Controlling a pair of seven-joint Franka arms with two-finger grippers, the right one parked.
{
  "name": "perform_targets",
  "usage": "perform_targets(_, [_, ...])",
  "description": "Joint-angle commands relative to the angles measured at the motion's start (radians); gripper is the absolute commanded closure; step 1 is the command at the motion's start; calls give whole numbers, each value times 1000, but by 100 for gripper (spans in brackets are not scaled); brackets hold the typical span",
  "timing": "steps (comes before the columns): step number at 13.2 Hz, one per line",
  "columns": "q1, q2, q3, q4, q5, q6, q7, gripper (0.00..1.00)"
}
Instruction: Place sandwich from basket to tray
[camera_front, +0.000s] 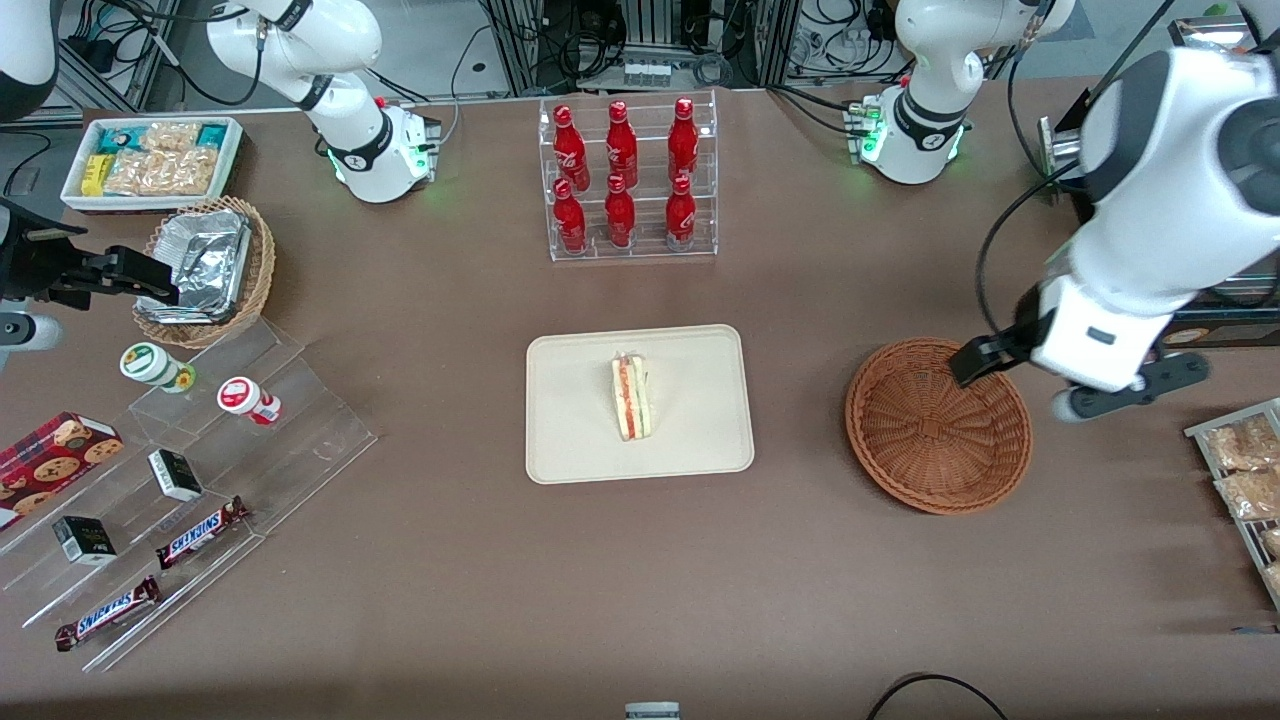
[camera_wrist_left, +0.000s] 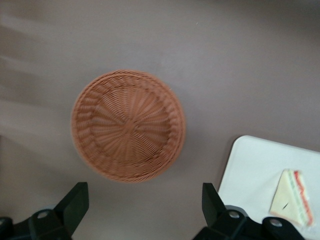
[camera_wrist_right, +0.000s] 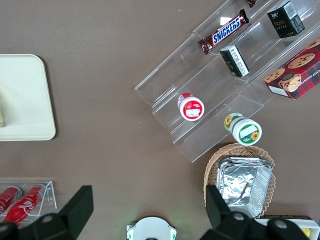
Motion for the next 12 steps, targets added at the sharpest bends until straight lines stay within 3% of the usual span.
perform_targets(1, [128, -72, -7, -37, -52, -58, 190, 0])
perform_targets(8, [227, -186, -1, -151, -52, -101, 379, 0])
perform_targets(11, [204, -193, 30, -140, -52, -108, 374, 0])
perform_targets(12, [131, -190, 103, -128, -53, -108, 376, 0])
